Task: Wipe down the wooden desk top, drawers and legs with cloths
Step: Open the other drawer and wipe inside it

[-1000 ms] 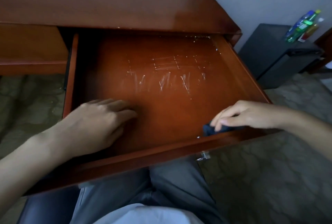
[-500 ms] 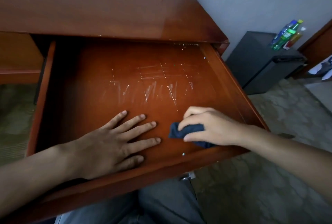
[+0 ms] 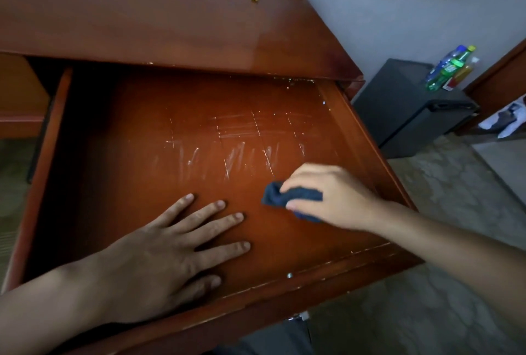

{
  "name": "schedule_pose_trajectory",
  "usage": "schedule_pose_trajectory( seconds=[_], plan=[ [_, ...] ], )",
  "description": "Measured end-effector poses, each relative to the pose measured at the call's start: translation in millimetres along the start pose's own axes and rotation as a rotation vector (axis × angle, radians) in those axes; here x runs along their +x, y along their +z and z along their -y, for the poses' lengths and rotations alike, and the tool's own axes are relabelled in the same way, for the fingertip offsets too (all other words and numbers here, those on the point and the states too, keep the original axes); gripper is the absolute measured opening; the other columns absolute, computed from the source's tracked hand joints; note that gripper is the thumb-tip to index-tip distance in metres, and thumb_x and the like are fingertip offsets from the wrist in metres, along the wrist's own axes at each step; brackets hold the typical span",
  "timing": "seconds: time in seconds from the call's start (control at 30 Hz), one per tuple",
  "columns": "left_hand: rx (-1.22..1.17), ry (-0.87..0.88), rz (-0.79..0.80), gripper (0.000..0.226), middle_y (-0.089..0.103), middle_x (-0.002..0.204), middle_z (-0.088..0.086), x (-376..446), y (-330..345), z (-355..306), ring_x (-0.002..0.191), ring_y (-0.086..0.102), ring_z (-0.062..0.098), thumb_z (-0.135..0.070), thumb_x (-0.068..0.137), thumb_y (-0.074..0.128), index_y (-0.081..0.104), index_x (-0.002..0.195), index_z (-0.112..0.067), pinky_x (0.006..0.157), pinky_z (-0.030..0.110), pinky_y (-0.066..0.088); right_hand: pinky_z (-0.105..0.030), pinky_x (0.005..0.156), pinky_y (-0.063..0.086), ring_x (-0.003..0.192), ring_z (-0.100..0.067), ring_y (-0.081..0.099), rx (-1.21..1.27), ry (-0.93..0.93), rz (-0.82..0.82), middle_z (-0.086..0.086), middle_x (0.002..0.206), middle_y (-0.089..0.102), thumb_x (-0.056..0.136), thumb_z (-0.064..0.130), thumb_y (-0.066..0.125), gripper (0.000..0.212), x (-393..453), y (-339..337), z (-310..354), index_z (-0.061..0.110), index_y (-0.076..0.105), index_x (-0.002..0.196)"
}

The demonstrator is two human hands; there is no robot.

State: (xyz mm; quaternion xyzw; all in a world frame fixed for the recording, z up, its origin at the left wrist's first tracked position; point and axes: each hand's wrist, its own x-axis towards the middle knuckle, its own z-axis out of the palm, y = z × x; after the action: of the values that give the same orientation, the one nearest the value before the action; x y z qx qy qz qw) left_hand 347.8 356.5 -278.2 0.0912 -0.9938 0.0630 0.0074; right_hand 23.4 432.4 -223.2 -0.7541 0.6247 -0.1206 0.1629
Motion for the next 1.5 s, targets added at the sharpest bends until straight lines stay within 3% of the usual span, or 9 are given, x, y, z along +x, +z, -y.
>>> schedule_pose_trajectory(
  seconds=[0.17, 0.27, 0.37, 0.63, 0.83, 1.07, 1.17, 1.3, 1.5],
  plan=[
    [-0.006, -0.006, 0.023, 0.061, 0.024, 0.17, 0.0, -1, -1, 1, 0.154, 0.028, 0.03, -0.062, 0.107, 0.031, 0.023, 0.163, -0.039, 0.113, 0.05, 0.02, -0.027, 0.073, 0.051, 0.082, -0.01, 0.064, -0.022, -0.133, -0.03, 0.013, 0.107, 0.062, 0.093, 0.041, 0.067, 0.025, 18, 18, 5, 0.027, 0.078, 0.11],
    [-0.011, -0.003, 0.027, 0.06, 0.022, 0.171, 0.0, -1, -1, 1, 0.154, 0.026, 0.03, -0.061, 0.107, 0.031, 0.023, 0.163, -0.039, 0.114, 0.051, 0.019, -0.036, 0.073, 0.054, 0.087, -0.022, 0.066, -0.274, 0.15, -0.28, 0.005, 0.107, 0.066, 0.095, 0.038, 0.066, 0.026, 37, 0, -49, 0.022, 0.077, 0.112],
    [-0.019, -0.01, 0.027, 0.06, 0.022, 0.171, 0.001, -1, 0, -1, 0.155, 0.026, 0.03, -0.061, 0.107, 0.031, 0.023, 0.163, -0.039, 0.114, 0.052, 0.019, -0.038, 0.077, 0.054, 0.095, -0.03, 0.067, -0.384, 0.457, -0.327, 0.001, 0.111, 0.066, 0.097, 0.032, 0.067, 0.026, 29, -10, -75, 0.02, 0.075, 0.118],
    [-0.033, -0.009, 0.042, 0.06, 0.022, 0.171, 0.0, 1, 3, -1, 0.155, 0.026, 0.031, -0.06, 0.107, 0.029, 0.021, 0.163, -0.04, 0.113, 0.054, 0.02, -0.026, 0.069, 0.051, 0.076, -0.013, 0.066, -0.057, -0.145, 0.006, 0.013, 0.111, 0.063, 0.098, 0.035, 0.064, 0.027, -10, 16, -9, 0.025, 0.074, 0.12],
    [-0.037, -0.017, 0.077, 0.06, 0.023, 0.171, 0.002, 1, 3, -1, 0.154, 0.027, 0.031, -0.06, 0.107, 0.028, 0.022, 0.163, -0.039, 0.113, 0.055, 0.02, -0.038, 0.074, 0.052, 0.091, -0.035, 0.068, -0.646, 0.542, -0.24, -0.005, 0.116, 0.059, 0.104, 0.033, 0.05, 0.031, 26, -13, -81, 0.017, 0.066, 0.126],
    [-0.044, 0.03, 0.104, 0.058, 0.029, 0.168, 0.005, 18, -4, 1, 0.154, 0.028, 0.033, -0.052, 0.106, 0.028, 0.03, 0.162, -0.037, 0.115, 0.055, 0.019, -0.031, 0.097, 0.05, 0.119, -0.008, 0.052, 0.12, 0.318, 0.302, 0.023, 0.135, 0.034, 0.097, 0.018, 0.067, 0.064, -29, -10, -23, 0.037, 0.042, 0.153],
    [-0.092, 0.106, 0.134, 0.056, 0.021, 0.171, 0.0, 47, -15, -5, 0.159, 0.014, 0.026, -0.05, 0.108, 0.027, 0.025, 0.162, -0.039, 0.126, 0.053, 0.01, -0.025, 0.092, 0.048, 0.107, -0.003, 0.058, 0.05, 0.363, 0.344, 0.018, 0.12, 0.054, 0.089, 0.017, 0.078, 0.056, -57, -35, -39, 0.036, 0.061, 0.139],
    [-0.273, 0.155, 0.165, 0.055, -0.033, 0.165, -0.013, 82, -11, -24, 0.147, -0.04, 0.013, -0.055, 0.109, 0.006, -0.018, 0.158, -0.048, 0.116, 0.046, -0.032, -0.043, 0.079, 0.057, 0.079, -0.006, 0.066, -0.086, 0.544, 0.371, 0.011, 0.086, 0.073, 0.086, 0.02, 0.08, 0.029, -87, -60, -51, 0.042, 0.076, 0.104],
    [-0.293, 0.143, 0.189, 0.063, -0.036, 0.163, -0.016, 82, -4, -19, 0.144, -0.042, 0.003, -0.063, 0.107, 0.007, -0.021, 0.159, -0.041, 0.119, 0.041, -0.028, -0.037, 0.079, 0.055, 0.085, -0.005, 0.066, 0.071, 0.426, 0.428, 0.013, 0.091, 0.072, 0.083, 0.016, 0.079, 0.026, -61, -37, -8, 0.031, 0.078, 0.105]
  ],
)
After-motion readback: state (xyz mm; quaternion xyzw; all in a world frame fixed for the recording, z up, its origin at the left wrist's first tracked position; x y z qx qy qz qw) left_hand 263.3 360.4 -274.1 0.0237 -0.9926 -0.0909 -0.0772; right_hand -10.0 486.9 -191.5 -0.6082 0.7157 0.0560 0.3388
